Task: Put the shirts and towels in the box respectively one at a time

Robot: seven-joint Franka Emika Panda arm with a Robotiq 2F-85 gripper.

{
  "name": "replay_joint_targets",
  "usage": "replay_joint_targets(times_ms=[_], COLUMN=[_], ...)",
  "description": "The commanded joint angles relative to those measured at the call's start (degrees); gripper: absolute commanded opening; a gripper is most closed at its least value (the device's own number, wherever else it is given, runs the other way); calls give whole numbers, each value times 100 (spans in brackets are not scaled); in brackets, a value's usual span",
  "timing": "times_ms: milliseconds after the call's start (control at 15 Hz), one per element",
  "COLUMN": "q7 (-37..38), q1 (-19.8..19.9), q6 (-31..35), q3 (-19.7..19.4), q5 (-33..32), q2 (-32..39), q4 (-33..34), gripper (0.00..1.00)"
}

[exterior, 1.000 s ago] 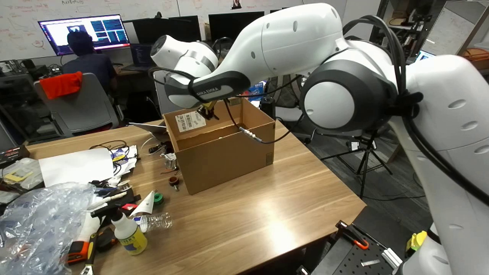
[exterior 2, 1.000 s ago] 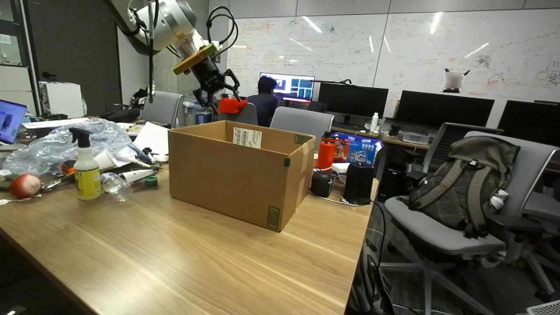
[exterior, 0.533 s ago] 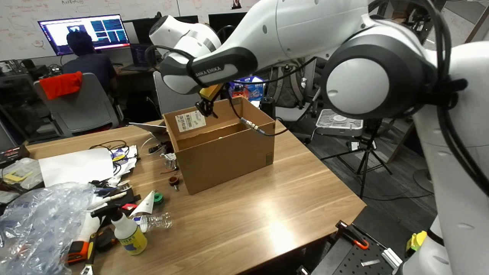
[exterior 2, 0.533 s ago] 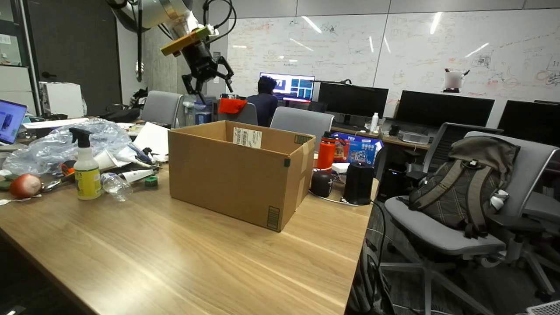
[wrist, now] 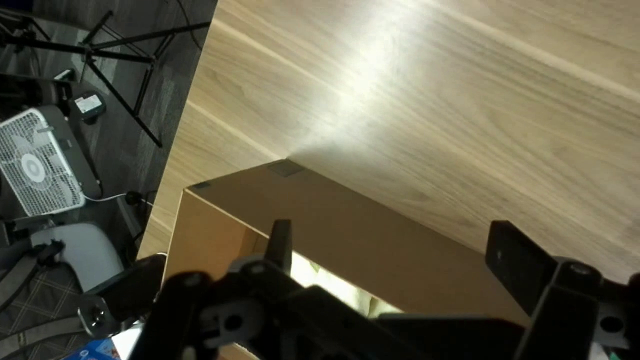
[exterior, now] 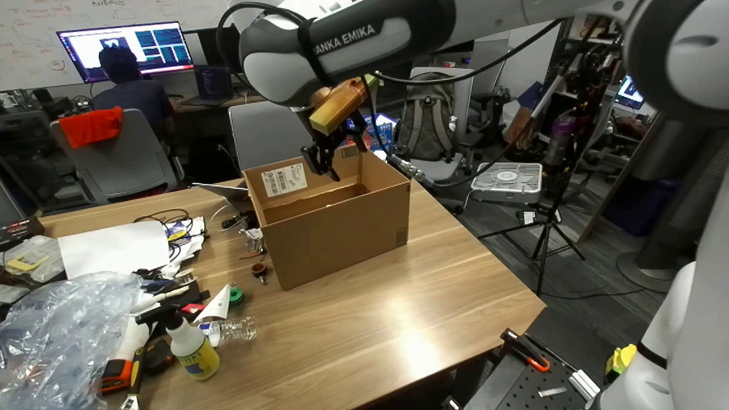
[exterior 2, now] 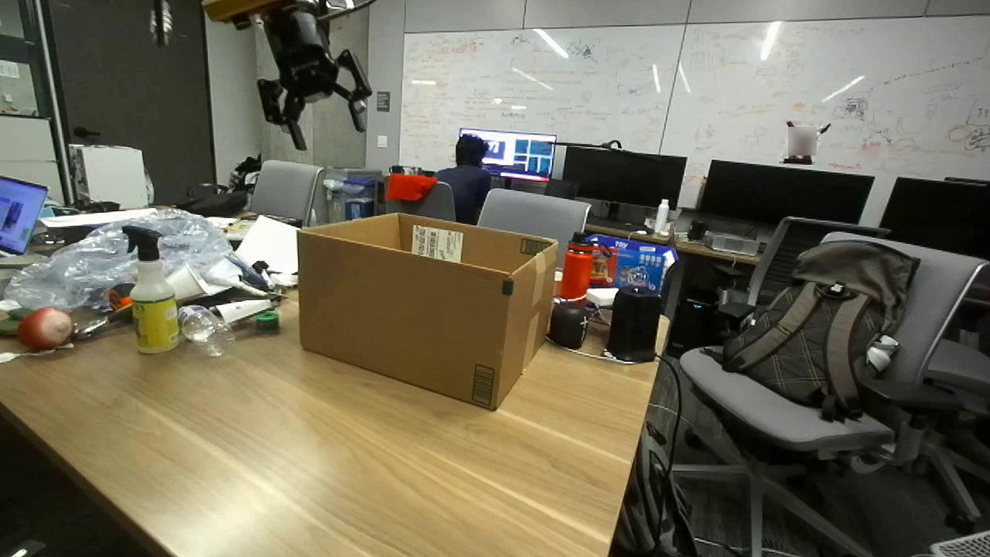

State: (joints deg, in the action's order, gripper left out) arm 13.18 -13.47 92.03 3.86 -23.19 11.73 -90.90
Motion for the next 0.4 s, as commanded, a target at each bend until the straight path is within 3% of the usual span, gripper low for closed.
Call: replay_joint_targets(times_ms=[0,333], q7=[506,1058], q1=[27,75], q6=[99,281], q3=[243,601], q5=[205,410], q2=[-1290,-2372], q4=[-1410,-2650], gripper=[100,100])
